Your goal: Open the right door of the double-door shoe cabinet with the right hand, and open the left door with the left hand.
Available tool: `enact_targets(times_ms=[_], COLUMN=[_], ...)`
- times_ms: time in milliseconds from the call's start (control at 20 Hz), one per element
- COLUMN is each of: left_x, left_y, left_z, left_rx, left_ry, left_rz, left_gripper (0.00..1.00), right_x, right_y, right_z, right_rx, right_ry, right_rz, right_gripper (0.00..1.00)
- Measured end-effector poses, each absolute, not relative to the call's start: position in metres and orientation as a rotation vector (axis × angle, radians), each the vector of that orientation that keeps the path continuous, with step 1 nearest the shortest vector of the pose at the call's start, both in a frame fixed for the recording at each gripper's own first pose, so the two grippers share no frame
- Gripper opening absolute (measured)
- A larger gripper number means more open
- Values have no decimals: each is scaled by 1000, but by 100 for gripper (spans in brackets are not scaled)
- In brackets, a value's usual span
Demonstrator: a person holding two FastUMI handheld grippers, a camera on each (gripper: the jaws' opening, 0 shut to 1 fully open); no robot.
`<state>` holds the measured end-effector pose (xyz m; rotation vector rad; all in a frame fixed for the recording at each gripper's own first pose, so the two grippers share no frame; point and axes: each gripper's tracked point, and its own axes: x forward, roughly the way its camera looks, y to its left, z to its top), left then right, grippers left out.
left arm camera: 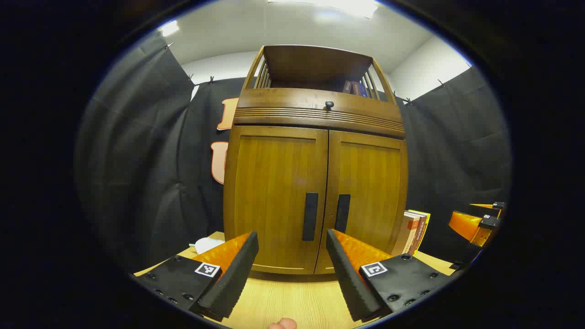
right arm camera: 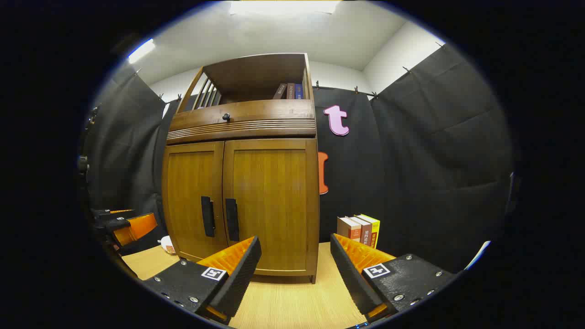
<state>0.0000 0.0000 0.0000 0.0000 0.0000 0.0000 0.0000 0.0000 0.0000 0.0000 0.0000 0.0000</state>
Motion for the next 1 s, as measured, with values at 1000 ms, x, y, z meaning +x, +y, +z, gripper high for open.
enact_targets(times_ms=[1000], left_x=[4], left_y=[-6], left_z=[1], left_rx=[33], left_ry=[-7], left_rz=[-17], left_gripper=[93], right_x=[-1], right_y=[-5], right_z=[-4], right_rx=[0], right_ry=[4], right_rz=[-26], right_gripper=[93])
